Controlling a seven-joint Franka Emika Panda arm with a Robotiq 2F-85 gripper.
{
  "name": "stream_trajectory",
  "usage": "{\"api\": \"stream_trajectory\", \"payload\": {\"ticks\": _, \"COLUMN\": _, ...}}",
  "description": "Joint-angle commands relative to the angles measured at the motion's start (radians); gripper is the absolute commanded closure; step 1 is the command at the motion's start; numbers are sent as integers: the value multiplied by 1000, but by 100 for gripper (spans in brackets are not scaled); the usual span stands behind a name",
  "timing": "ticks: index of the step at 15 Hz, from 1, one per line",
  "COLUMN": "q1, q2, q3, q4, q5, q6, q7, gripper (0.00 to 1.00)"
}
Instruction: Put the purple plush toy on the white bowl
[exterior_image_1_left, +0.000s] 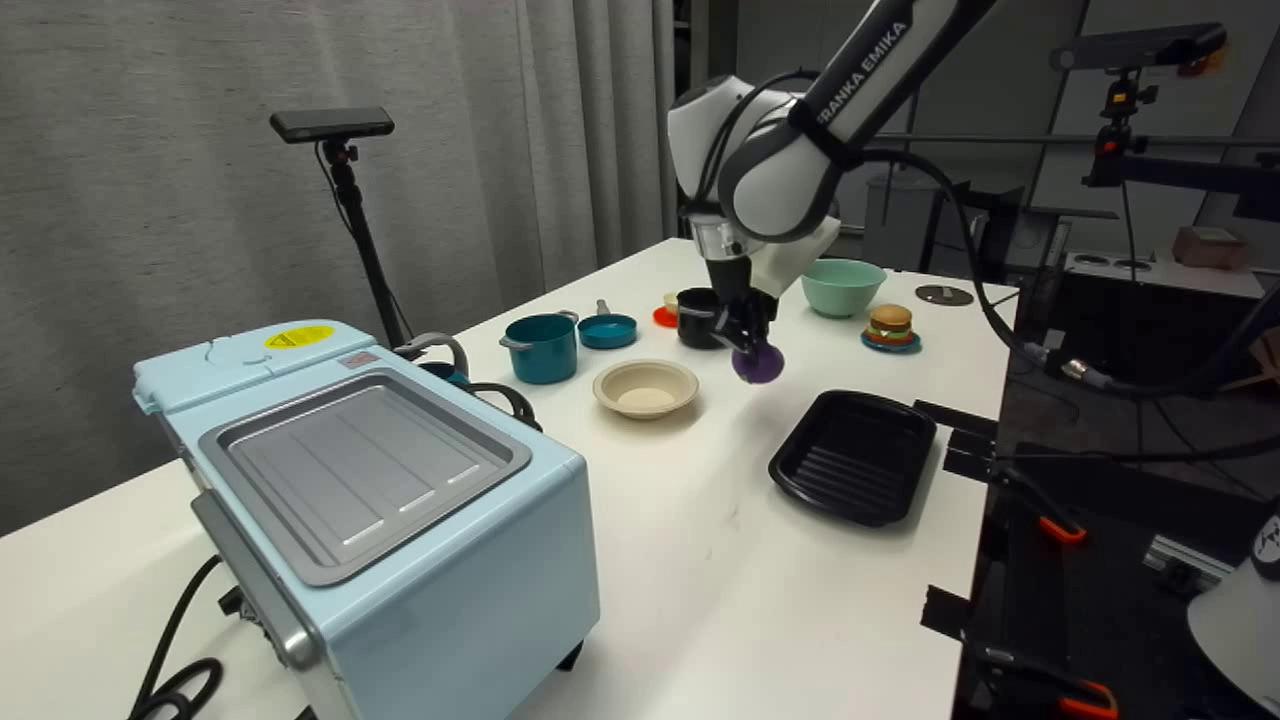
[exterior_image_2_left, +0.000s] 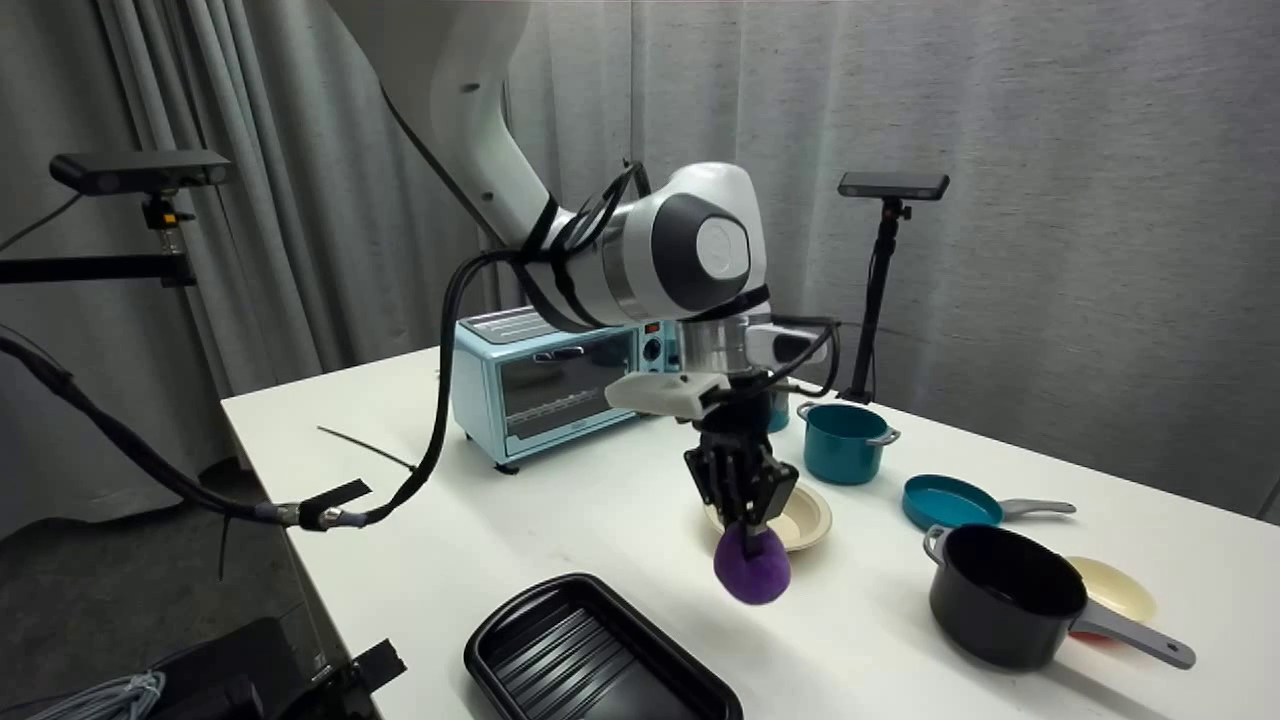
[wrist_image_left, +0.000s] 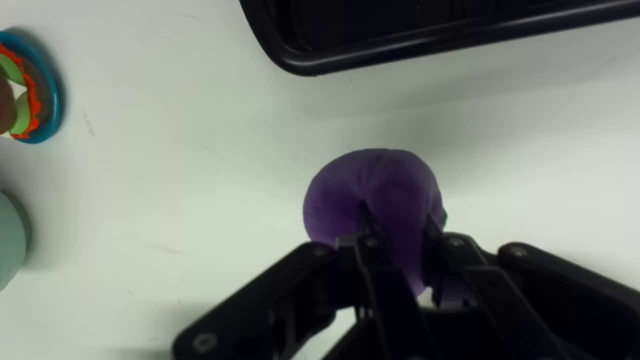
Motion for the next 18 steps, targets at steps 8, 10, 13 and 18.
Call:
{"api": "stream_trajectory", "payload": {"ticks": 8, "q1": 45, "q2": 50, "q3": 93, "q4": 211, "q5": 240, "q6": -55, "q7": 65, "gripper": 95}}
{"api": "stream_trajectory", "payload": {"ticks": 10, "q1": 68, "q2": 93, "q3": 86, "q4": 220, "q5": 216, "q6": -5, "q7": 125, "gripper": 95}}
{"api": "stream_trajectory", "payload": {"ticks": 13, "q1": 99, "q2": 156, "q3": 57, "q4": 245, "q5": 178, "q6": 84, "q7": 194, "gripper": 95}}
{"api": "stream_trajectory", "payload": {"ticks": 18, "q1": 128, "q2": 228, "q3": 6, "q4": 300, "q5": 157, "q6": 141, "q7": 255, "gripper": 95}}
